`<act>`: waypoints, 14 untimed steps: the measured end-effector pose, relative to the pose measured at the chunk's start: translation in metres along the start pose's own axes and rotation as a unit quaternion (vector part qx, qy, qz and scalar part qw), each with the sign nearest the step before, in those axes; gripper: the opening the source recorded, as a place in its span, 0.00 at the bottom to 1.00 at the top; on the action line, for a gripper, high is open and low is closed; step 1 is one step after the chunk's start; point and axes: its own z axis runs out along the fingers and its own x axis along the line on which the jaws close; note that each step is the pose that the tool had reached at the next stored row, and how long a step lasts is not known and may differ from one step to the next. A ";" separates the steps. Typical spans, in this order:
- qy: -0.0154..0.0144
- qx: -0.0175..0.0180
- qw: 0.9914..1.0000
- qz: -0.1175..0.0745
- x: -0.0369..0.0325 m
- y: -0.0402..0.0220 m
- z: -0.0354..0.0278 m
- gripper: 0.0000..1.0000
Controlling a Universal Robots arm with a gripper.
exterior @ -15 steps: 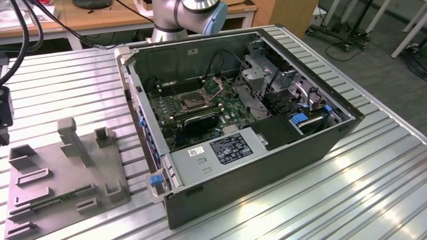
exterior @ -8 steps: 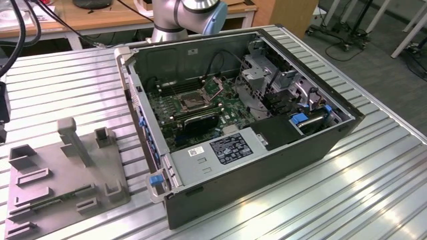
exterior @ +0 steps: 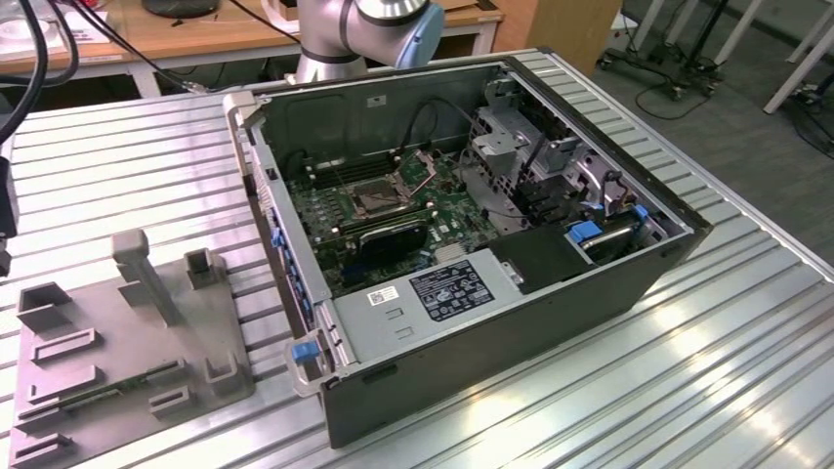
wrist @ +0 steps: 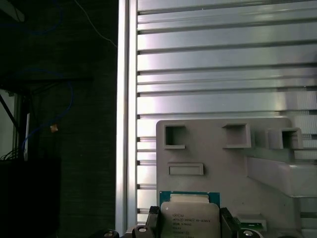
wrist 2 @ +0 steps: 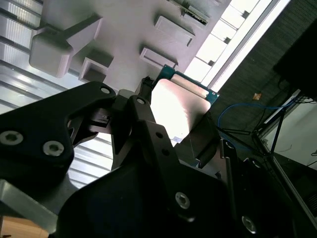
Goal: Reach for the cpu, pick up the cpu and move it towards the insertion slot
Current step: 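Pick up the cpu and move it towards the insertion slot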
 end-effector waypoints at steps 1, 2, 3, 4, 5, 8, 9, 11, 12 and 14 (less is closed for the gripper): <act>0.000 0.000 1.000 0.000 0.0000 0.0000 0.0000 0.54; 0.000 0.000 1.000 0.000 0.0000 0.0000 -0.0001 0.54; 0.000 0.000 1.000 0.000 0.0000 0.0000 -0.0002 0.54; 0.000 0.000 1.000 0.000 -0.0001 0.0000 -0.0002 0.54; 0.000 0.000 1.000 0.000 -0.0004 0.0000 -0.0002 0.54; 0.000 0.000 1.000 0.000 -0.0007 0.0000 -0.0002 0.54; 0.000 0.000 1.000 0.000 -0.0007 0.0000 -0.0001 0.54; 0.000 0.000 1.000 0.000 -0.0007 0.0001 -0.0011 0.54; 0.000 0.000 1.000 0.000 -0.0007 0.0002 -0.0022 0.54; 0.000 0.000 1.000 0.000 -0.0006 0.0004 -0.0047 0.54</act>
